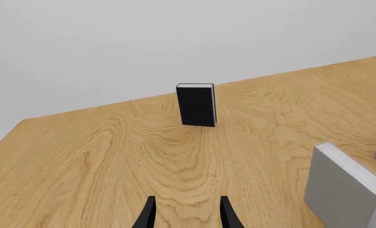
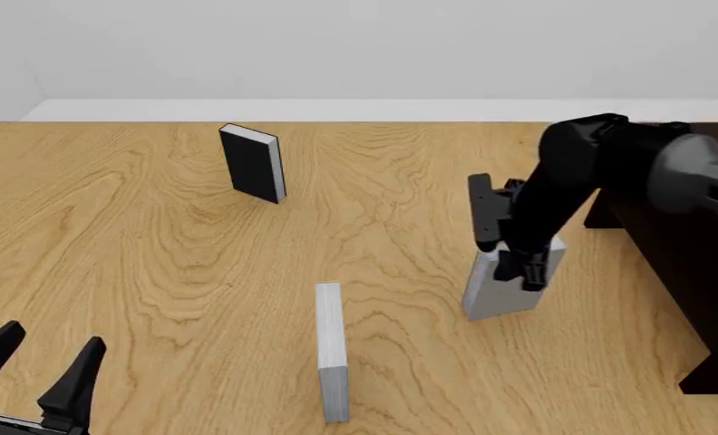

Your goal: Pick up the book on the right and place it on the cabinet shelf.

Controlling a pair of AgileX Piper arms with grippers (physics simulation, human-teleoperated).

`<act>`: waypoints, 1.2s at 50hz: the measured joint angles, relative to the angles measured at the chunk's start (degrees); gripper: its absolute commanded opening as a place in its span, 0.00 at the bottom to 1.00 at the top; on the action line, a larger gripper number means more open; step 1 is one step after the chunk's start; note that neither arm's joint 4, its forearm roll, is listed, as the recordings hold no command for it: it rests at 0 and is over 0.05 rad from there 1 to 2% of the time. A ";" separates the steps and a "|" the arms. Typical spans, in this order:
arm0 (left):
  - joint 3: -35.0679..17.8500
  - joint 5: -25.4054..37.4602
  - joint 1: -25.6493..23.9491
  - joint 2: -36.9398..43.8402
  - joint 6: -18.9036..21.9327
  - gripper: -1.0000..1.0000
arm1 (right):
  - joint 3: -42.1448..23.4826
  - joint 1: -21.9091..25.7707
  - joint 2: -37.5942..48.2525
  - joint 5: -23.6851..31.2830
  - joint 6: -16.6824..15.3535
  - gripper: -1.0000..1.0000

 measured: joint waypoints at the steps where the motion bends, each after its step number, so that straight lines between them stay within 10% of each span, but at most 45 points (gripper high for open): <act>1: 0.00 0.01 0.00 0.00 -0.01 1.00 | 0.11 -0.03 -0.16 -0.03 -0.39 0.00; 60: -0.01 -0.87 -1.31 -0.06 0.24 1.00 | 0.29 -8.46 -9.55 -2.83 -10.67 0.00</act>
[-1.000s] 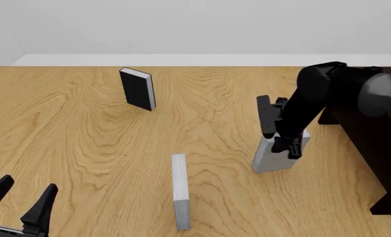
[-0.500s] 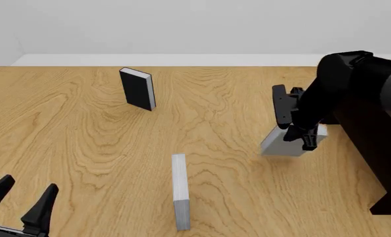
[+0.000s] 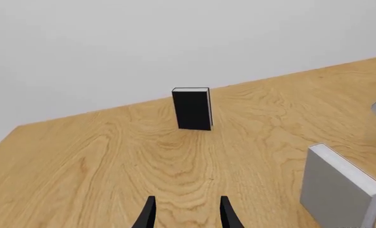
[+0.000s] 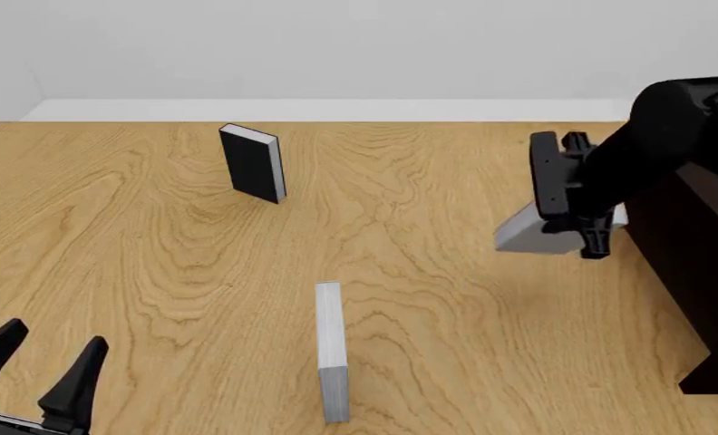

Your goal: Pick up the book on the right and place it on the cabinet shelf.

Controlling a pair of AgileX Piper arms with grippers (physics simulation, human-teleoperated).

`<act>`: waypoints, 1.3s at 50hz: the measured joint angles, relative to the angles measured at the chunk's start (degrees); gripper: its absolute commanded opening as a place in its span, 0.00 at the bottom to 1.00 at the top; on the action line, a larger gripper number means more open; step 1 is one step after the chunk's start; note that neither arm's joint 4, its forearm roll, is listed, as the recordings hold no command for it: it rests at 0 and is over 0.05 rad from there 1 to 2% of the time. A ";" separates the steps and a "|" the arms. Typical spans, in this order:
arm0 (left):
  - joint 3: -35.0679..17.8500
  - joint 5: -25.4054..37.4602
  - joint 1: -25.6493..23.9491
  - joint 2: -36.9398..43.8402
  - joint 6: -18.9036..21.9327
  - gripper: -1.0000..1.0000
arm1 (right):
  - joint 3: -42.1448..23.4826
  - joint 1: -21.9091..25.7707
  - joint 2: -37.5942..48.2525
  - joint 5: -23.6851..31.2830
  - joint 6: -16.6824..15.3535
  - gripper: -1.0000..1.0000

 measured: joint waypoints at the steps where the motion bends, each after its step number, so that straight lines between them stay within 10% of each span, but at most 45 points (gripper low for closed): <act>1: 0.00 -0.03 -0.06 -0.01 0.08 1.00 | 0.24 -0.10 -0.37 -0.51 -0.16 0.00; 65: -0.01 -0.88 -2.13 -0.03 -0.22 1.00 | 34.91 -0.92 -16.05 -68.93 -10.41 0.00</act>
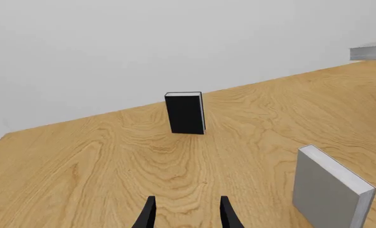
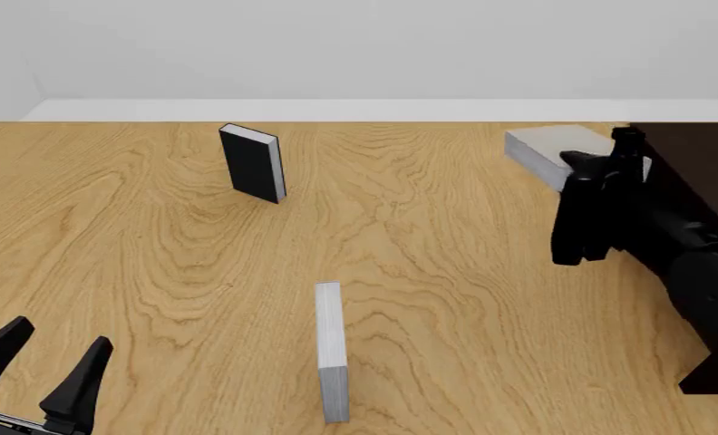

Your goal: Pick up the book on the right and place it on the cabinet shelf.

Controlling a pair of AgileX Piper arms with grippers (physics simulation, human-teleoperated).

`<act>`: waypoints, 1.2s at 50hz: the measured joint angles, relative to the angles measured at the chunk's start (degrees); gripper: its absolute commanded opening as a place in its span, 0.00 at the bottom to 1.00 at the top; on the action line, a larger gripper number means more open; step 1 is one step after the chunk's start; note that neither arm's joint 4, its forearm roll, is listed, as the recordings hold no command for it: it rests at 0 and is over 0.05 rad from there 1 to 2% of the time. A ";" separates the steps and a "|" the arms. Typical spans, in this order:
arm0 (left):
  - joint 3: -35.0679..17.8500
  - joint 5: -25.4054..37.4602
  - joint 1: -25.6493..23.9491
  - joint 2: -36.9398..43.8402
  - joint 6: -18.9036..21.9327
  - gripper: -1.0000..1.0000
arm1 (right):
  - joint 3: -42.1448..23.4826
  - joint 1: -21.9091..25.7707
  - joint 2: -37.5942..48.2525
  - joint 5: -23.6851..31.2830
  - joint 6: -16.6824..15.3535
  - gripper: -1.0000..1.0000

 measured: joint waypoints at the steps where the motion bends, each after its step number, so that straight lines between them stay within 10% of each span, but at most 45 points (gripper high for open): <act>1: 0.00 0.00 -0.01 0.00 -0.01 1.00 | 0.39 -0.02 0.00 -0.78 0.02 0.00; 60: 0.01 0.42 -0.10 0.09 0.02 1.00 | 18.64 -4.32 5.32 -28.99 6.75 0.00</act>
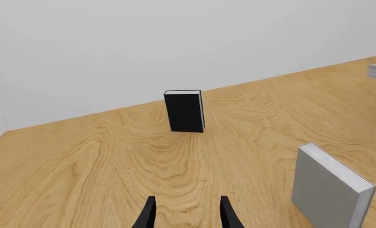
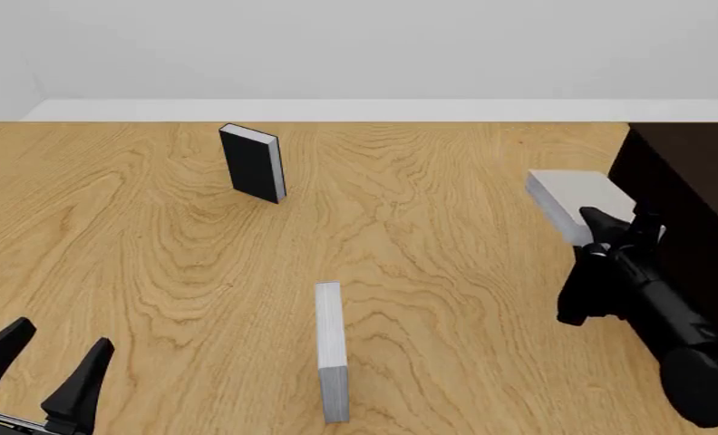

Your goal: Pick up the book on the right and place it on the cabinet shelf.

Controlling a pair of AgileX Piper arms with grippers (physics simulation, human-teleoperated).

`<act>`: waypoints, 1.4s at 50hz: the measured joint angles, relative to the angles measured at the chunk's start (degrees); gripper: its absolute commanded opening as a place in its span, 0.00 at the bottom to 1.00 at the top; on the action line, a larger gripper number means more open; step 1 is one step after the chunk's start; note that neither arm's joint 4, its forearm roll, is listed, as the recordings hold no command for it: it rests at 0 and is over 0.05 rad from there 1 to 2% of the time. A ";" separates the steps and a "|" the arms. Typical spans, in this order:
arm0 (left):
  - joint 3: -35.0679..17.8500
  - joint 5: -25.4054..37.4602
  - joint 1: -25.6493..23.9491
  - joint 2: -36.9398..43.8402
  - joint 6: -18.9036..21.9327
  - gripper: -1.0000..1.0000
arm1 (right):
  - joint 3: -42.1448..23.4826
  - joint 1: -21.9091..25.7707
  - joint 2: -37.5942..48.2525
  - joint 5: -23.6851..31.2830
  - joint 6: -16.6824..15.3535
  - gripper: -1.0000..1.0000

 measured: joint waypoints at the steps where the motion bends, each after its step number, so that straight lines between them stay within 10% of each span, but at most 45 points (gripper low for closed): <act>1: 0.00 0.00 -0.02 0.00 -0.01 1.00 | 0.29 -0.11 0.04 -0.29 0.08 0.00; 70: 0.00 -0.21 -0.09 0.09 0.23 1.00 | 10.10 -10.98 9.30 -17.70 -1.39 0.00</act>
